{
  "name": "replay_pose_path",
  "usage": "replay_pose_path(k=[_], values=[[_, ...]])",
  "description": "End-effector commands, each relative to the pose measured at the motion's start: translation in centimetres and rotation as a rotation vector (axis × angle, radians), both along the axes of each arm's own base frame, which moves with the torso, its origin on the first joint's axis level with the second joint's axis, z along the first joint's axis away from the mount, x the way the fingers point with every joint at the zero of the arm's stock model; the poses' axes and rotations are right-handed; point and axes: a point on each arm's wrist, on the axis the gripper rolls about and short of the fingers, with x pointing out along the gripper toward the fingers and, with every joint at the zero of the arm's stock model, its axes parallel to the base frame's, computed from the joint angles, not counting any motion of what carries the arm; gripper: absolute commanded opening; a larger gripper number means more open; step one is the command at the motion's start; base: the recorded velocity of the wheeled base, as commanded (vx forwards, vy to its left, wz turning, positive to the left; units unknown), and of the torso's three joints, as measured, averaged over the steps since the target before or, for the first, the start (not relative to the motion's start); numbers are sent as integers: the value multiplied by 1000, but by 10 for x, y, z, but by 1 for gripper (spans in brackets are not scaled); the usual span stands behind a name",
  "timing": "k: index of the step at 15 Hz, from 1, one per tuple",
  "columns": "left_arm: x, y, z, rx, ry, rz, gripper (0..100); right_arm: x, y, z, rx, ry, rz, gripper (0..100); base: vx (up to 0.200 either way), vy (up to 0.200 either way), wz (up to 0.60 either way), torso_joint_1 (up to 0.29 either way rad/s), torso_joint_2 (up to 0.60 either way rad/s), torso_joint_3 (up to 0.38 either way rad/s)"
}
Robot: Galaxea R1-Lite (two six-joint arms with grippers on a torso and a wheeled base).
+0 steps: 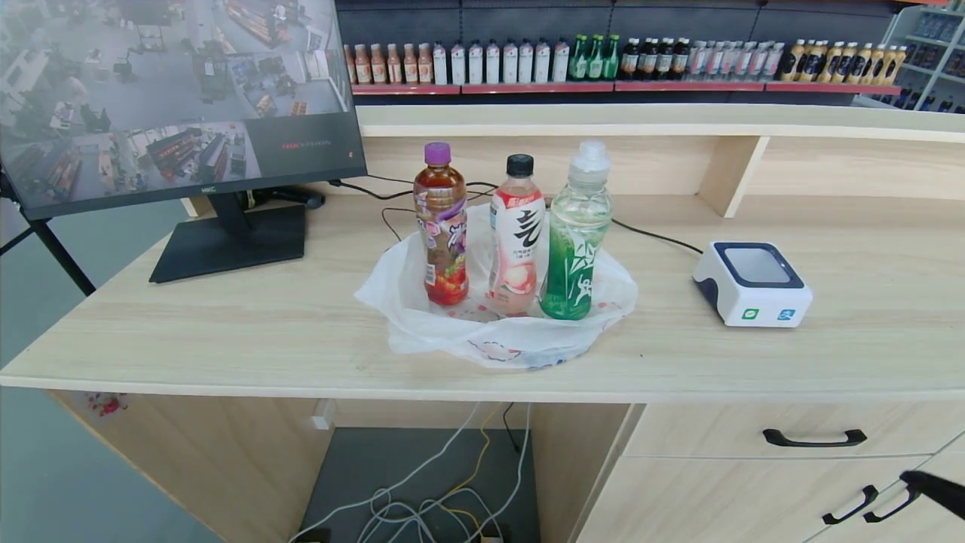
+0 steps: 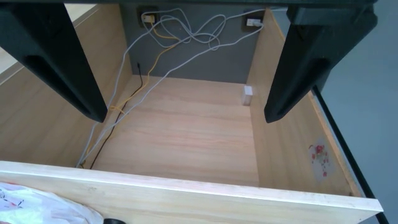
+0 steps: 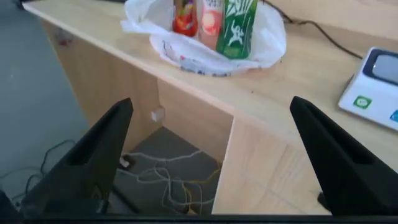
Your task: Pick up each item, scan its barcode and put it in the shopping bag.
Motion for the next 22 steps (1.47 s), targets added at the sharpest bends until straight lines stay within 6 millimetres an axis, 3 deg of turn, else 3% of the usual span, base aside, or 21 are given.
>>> replay_pose_path(k=[1, 3, 5, 9, 11, 14, 17, 22], values=[[0, 0, 0, -1, 0, 0, 100, -35, -24, -26, -15, -28, 25, 100, 0, 0, 0, 0, 0, 0], [0, 0, 0, -1, 0, 0, 100, -43, -30, -42, -28, -13, 26, 100, 0, 0, 0, 0, 0, 0], [0, 0, 0, 1, 0, 0, 100, -44, -31, -43, -17, -9, 2, 100, 0, 0, 0, 0, 0, 0], [0, 0, 0, 1, 0, 0, 100, -49, -31, -45, -31, 3, -166, 100, 0, 0, 0, 0, 0, 0], [0, 0, 0, 1, 0, 0, 100, -49, -27, -45, -29, 19, -373, 100, 0, 0, 0, 0, 0, 0], [0, 0, 0, 1, 0, 0, 100, -49, -27, -44, -25, 24, -397, 100, 0, 0, 0, 0, 0, 0], [0, 0, 0, 1, 0, 0, 100, -46, -24, -44, 4, 86, -578, 100, 0, 0, 0, 0, 0, 0], [0, 0, 0, 1, 0, 0, 100, -51, -24, -45, 49, 33, -573, 100, 0, 0, 0, 0, 0, 0]])
